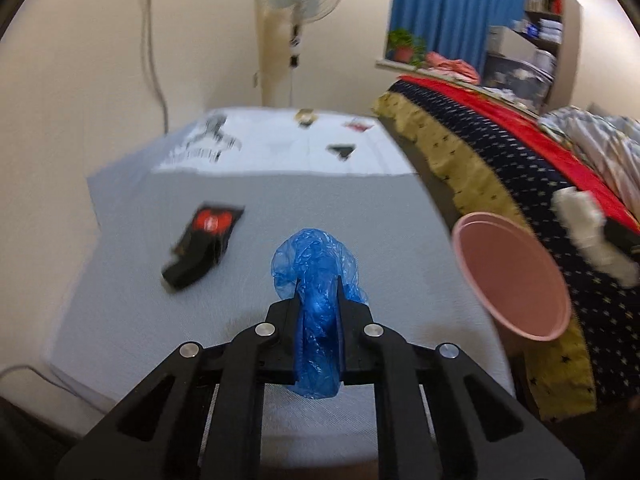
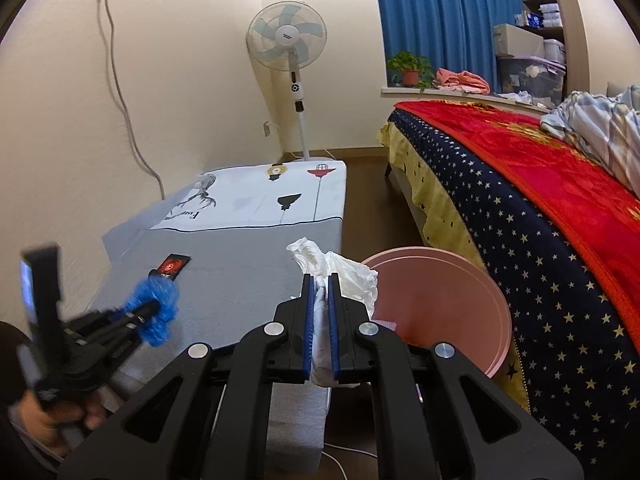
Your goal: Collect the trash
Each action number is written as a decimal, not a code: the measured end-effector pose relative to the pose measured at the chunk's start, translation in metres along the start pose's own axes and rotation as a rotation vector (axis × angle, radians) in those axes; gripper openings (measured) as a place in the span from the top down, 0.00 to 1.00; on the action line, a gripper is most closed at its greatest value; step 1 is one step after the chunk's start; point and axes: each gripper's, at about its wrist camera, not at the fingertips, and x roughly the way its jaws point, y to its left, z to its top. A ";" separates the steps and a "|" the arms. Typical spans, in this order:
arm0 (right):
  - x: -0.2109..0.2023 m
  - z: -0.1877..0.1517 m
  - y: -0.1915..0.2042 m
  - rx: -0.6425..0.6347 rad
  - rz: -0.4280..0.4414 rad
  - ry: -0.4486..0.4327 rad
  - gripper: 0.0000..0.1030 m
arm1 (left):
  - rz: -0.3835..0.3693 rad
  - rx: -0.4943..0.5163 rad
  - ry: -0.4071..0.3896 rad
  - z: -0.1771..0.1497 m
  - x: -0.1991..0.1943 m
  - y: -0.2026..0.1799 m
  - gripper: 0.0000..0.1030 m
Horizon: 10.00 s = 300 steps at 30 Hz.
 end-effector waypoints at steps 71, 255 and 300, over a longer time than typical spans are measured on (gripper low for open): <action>0.110 0.040 -0.166 0.058 -0.201 0.349 0.90 | -0.289 0.217 0.357 0.068 0.150 -0.220 0.88; -0.025 0.059 -0.029 0.000 0.046 -0.078 0.92 | 0.029 -0.015 -0.025 0.035 -0.070 0.009 0.56; 0.097 0.046 -0.168 0.052 -0.250 0.282 0.38 | -0.171 0.193 0.132 0.080 0.116 -0.205 0.11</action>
